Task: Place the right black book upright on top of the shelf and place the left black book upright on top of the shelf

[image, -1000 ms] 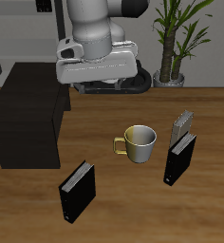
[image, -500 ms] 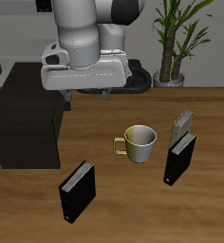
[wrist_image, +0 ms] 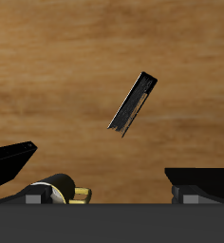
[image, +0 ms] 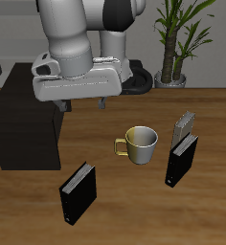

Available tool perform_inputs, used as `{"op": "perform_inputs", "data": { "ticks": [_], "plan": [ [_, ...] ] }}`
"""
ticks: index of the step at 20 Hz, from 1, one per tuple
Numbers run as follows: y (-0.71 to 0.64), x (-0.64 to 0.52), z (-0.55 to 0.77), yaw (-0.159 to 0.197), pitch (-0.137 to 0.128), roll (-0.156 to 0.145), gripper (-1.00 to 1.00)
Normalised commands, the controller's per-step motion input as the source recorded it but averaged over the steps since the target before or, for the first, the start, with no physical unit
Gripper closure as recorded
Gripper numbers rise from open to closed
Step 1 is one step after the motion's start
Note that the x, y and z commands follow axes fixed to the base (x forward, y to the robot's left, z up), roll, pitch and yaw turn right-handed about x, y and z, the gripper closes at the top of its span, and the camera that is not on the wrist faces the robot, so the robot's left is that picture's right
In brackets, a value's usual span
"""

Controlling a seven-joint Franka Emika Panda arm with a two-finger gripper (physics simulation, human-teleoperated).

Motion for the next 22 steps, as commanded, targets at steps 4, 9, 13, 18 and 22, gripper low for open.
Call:
{"op": "perform_inputs", "data": {
  "ticks": [4,9,13,18,22],
  "plan": [
    [-0.12,0.25,-0.11,0.016,0.012,0.023,-1.0],
    [-0.2,0.24,-0.12,-0.029,0.005,-0.011,-1.0],
    [-0.17,0.31,-0.24,0.006,0.015,-0.04,-1.0],
    [-0.03,0.22,-0.2,-0.053,-0.029,-0.029,-1.0],
    [0.08,0.2,-0.38,-0.053,-0.024,-0.011,-1.0]
  ]
}}
